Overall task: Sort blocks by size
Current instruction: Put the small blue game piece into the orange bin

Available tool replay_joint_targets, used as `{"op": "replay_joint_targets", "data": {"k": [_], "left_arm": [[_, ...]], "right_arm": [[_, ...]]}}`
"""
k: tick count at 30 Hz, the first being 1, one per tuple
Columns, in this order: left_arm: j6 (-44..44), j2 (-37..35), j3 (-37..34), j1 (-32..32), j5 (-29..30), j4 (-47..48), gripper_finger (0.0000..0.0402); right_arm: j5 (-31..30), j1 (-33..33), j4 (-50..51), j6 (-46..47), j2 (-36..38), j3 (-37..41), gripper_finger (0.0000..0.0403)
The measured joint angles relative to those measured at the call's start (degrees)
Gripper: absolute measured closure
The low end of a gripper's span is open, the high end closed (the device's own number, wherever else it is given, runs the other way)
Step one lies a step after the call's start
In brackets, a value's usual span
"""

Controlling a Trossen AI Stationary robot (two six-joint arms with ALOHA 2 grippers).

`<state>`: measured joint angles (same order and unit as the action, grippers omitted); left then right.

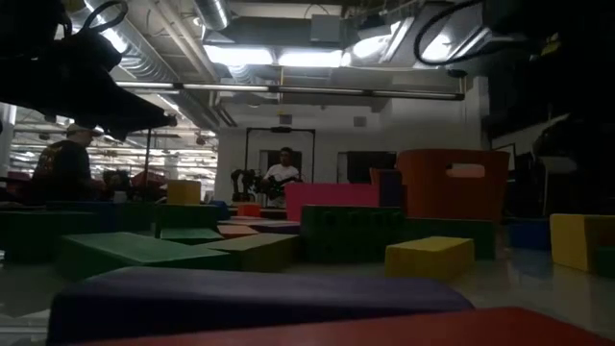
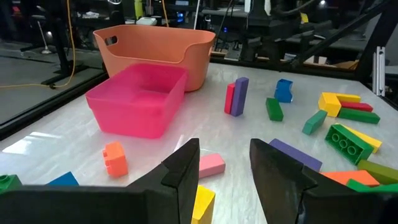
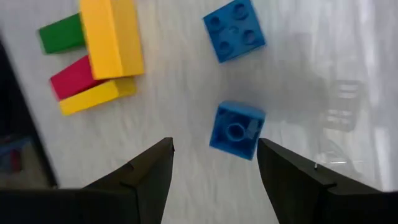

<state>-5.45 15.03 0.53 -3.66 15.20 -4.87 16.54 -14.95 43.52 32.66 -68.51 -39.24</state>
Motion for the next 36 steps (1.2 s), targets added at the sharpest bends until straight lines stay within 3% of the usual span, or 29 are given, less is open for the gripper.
{"op": "replay_joint_targets", "data": {"k": [8,15,36], "left_arm": [[1.07,0.0,-0.01,0.0,0.0,-0.06,0.0271],[1.03,0.0,-0.01,0.0,0.0,-0.03,0.0271],[0.98,0.0,0.01,0.0,0.0,-0.03,0.0271]], "right_arm": [[-10.49,-7.61,0.03,10.22,-0.04,0.0,0.0171],[-18.9,-11.59,-0.06,12.7,-0.5,-0.02,0.0171],[-18.47,-14.67,-3.51,13.77,-13.95,-0.02,0.0173]]}}
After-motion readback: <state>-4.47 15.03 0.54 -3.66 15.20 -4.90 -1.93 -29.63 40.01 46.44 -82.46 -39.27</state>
